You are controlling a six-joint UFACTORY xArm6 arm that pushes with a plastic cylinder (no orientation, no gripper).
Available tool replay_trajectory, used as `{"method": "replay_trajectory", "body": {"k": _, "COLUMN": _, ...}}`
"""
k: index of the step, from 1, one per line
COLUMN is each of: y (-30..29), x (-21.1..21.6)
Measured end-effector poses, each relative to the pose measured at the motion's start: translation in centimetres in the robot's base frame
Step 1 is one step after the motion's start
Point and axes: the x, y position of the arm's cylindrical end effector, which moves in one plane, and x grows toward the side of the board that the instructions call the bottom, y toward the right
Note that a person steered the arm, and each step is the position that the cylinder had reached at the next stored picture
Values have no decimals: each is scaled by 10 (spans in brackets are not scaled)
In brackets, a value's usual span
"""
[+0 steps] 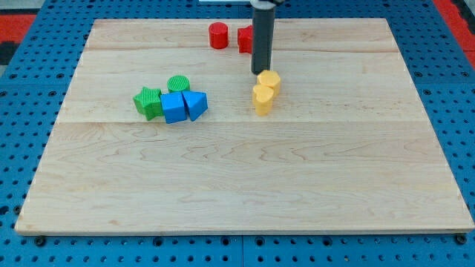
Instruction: Touch the green circle
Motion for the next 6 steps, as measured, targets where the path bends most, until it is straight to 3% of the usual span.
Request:
{"method": "replay_trajectory", "body": {"k": 1, "y": 0, "x": 34}}
{"method": "replay_trajectory", "body": {"k": 2, "y": -1, "x": 38}}
{"method": "replay_trajectory", "body": {"k": 3, "y": -20, "x": 18}}
{"method": "replay_trajectory", "body": {"k": 6, "y": -160, "x": -18}}
